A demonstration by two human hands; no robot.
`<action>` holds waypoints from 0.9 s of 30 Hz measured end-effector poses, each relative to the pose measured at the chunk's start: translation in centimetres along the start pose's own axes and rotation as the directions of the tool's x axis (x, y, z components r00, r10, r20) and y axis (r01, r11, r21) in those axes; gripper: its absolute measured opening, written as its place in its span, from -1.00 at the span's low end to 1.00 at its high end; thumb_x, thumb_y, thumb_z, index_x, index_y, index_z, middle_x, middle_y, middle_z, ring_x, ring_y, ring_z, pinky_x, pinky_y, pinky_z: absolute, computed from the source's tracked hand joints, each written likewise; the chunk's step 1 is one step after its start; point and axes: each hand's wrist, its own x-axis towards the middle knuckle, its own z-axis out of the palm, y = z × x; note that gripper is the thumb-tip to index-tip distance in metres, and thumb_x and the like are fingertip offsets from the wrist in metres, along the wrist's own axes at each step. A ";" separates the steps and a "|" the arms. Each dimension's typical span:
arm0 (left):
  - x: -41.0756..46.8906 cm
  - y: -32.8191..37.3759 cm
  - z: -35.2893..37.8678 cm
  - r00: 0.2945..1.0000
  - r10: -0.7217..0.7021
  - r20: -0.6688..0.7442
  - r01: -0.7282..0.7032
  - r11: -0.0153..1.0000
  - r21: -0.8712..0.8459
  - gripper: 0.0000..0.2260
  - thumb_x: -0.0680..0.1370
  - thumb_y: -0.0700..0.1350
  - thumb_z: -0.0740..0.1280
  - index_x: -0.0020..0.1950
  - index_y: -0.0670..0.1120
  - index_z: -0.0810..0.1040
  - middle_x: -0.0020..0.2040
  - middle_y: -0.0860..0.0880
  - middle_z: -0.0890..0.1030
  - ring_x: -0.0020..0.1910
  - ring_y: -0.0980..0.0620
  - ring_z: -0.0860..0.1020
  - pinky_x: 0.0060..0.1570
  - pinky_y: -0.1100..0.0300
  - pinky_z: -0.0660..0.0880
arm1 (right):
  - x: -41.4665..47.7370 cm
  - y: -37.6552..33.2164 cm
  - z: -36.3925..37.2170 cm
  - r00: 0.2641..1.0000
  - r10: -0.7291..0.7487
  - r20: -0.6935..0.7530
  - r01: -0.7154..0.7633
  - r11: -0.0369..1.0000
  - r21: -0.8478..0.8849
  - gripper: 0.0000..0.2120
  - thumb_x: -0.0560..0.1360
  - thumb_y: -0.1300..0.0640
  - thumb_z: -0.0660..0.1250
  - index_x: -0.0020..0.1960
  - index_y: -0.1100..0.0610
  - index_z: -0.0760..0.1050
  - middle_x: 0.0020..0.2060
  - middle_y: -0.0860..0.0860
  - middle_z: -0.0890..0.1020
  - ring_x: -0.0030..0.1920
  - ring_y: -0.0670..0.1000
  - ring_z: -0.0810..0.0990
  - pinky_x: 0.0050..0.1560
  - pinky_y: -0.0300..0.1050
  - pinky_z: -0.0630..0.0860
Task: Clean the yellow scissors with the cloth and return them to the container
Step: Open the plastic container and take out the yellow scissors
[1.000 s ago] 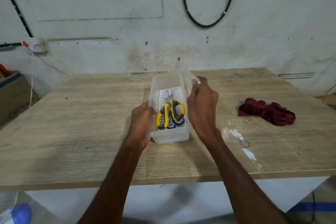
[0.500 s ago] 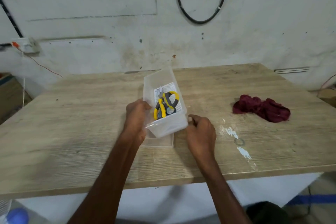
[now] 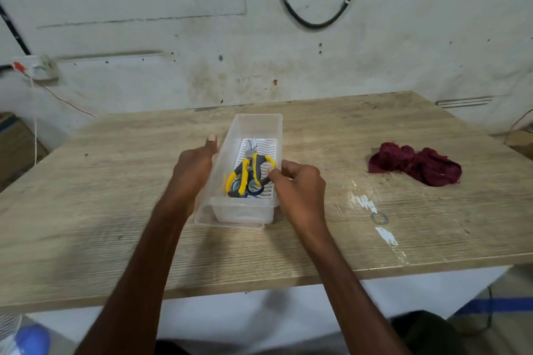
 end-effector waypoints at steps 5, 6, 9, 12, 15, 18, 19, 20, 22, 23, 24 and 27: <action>-0.7 -0.7 0.0 0.983 -0.152 0.102 0.148 0.988 0.043 -0.44 0.61 0.26 0.15 0.19 -0.22 0.58 0.04 -0.14 0.65 -0.09 -0.07 0.61 -0.19 0.16 0.47 | 0.6 -1.1 1.2 1.000 -0.005 0.004 0.005 0.997 -0.072 -0.78 0.40 0.18 0.28 -0.39 0.23 0.53 -0.46 0.05 0.58 -0.22 0.08 0.56 -0.30 -0.08 0.44; -0.8 -0.7 0.2 0.982 -0.149 0.113 0.150 0.989 0.003 -0.48 0.62 0.21 0.18 0.18 -0.24 0.58 -0.03 -0.15 0.67 -0.13 -0.07 0.62 -0.22 0.16 0.47 | 0.8 -1.0 1.3 1.000 -0.001 0.001 0.001 0.996 -0.089 -0.76 0.39 0.19 0.28 -0.44 0.23 0.46 -0.51 0.04 0.51 -0.24 0.10 0.52 -0.33 -0.08 0.39; -1.5 -0.7 1.3 0.985 -0.138 0.100 0.145 0.987 -0.066 -0.70 0.63 0.00 0.27 0.07 -0.25 0.57 -0.28 -0.07 0.59 -0.35 0.02 0.55 -0.42 0.27 0.43 | 1.3 -0.2 0.8 1.000 -0.016 -0.021 0.013 0.991 -0.136 -0.79 0.39 0.18 0.24 -0.38 0.25 0.47 -0.50 0.04 0.53 -0.29 0.09 0.52 -0.33 -0.05 0.41; -2.2 -0.6 2.2 0.989 -0.133 0.065 0.139 0.987 -0.083 -0.89 0.62 -0.11 0.28 0.00 -0.15 0.51 -0.34 -0.02 0.50 -0.41 0.08 0.47 -0.54 0.30 0.37 | 1.4 0.4 0.1 0.999 -0.046 0.016 0.048 0.987 -0.151 -0.82 0.41 0.14 0.22 -0.26 0.14 0.57 -0.38 -0.05 0.64 -0.25 0.01 0.59 -0.25 -0.09 0.51; -2.2 -0.4 2.3 0.991 -0.125 0.056 0.130 0.986 -0.104 -0.90 0.64 -0.10 0.25 0.02 -0.13 0.49 -0.29 -0.02 0.52 -0.35 0.09 0.49 -0.47 0.24 0.38 | 1.6 0.5 0.0 0.997 -0.036 0.074 0.051 0.975 -0.214 -0.78 0.42 0.08 0.18 -0.10 0.06 0.59 -0.21 -0.10 0.67 -0.15 0.00 0.60 -0.13 -0.08 0.50; -2.2 -0.3 2.4 0.993 -0.109 0.049 0.114 0.988 -0.101 -0.86 0.66 -0.07 0.23 0.05 -0.13 0.46 -0.26 -0.03 0.52 -0.33 0.08 0.50 -0.43 0.21 0.35 | 1.9 0.5 0.3 0.985 0.069 0.160 -0.040 0.984 -0.174 -0.82 0.47 0.13 0.12 -0.17 0.09 0.49 -0.15 0.01 0.63 -0.09 0.10 0.55 -0.08 -0.03 0.44; -2.2 -0.2 2.4 0.994 -0.104 0.041 0.107 0.990 -0.094 -0.86 0.66 -0.06 0.22 0.05 -0.13 0.46 -0.26 -0.03 0.52 -0.34 0.08 0.50 -0.43 0.22 0.35 | 1.9 0.5 0.3 0.980 0.096 0.173 -0.069 0.985 -0.160 -0.81 0.49 0.13 0.12 -0.15 0.10 0.50 -0.14 0.03 0.63 -0.07 0.11 0.56 -0.07 -0.01 0.44; -2.0 -0.2 2.4 0.994 -0.099 0.036 0.102 0.991 -0.081 -0.86 0.66 -0.06 0.22 0.06 -0.13 0.46 -0.27 -0.03 0.52 -0.34 0.09 0.49 -0.44 0.22 0.34 | 1.8 0.4 0.3 0.979 0.105 0.178 -0.076 0.984 -0.161 -0.80 0.50 0.11 0.12 -0.12 0.11 0.51 -0.12 0.05 0.63 -0.04 0.12 0.56 -0.06 -0.01 0.44; -1.6 -0.3 2.3 0.994 -0.102 0.026 0.103 0.994 -0.046 -0.83 0.65 -0.05 0.23 0.08 -0.15 0.49 -0.27 -0.03 0.52 -0.34 0.08 0.49 -0.42 0.22 0.33 | 1.5 -0.2 0.2 0.986 0.065 0.152 -0.028 0.972 -0.233 -0.74 0.57 -0.01 0.13 0.04 0.11 0.51 0.00 0.08 0.63 0.07 0.15 0.56 0.02 0.01 0.45; -1.4 -0.3 2.3 0.994 -0.105 0.024 0.105 0.994 -0.033 -0.81 0.65 -0.05 0.24 0.09 -0.17 0.51 -0.26 -0.04 0.53 -0.33 0.07 0.50 -0.40 0.22 0.34 | 1.5 -0.7 0.1 0.995 0.011 0.104 0.022 0.950 -0.311 -0.66 0.59 -0.09 0.13 0.16 0.12 0.48 0.07 0.09 0.61 0.13 0.16 0.54 0.10 0.04 0.44; -1.0 -0.4 2.3 0.994 -0.108 0.021 0.108 0.994 -0.022 -0.79 0.64 -0.04 0.25 0.10 -0.18 0.52 -0.25 -0.04 0.55 -0.31 0.05 0.52 -0.39 0.22 0.35 | 1.7 -1.4 0.0 0.996 -0.077 0.052 0.092 0.904 -0.417 -0.59 0.58 -0.15 0.14 0.23 0.13 0.44 0.12 0.09 0.60 0.17 0.16 0.51 0.15 0.08 0.40; -0.4 -0.7 2.3 0.995 -0.101 -0.008 0.101 0.995 0.012 -0.74 0.63 -0.01 0.26 0.11 -0.19 0.56 -0.19 -0.06 0.58 -0.27 0.01 0.55 -0.38 0.21 0.36 | 3.2 -3.0 1.0 0.913 -0.372 0.167 0.360 0.543 -0.759 -0.66 0.56 -0.13 0.19 0.10 0.12 0.48 0.01 0.09 0.63 0.17 0.16 0.44 0.13 0.14 0.28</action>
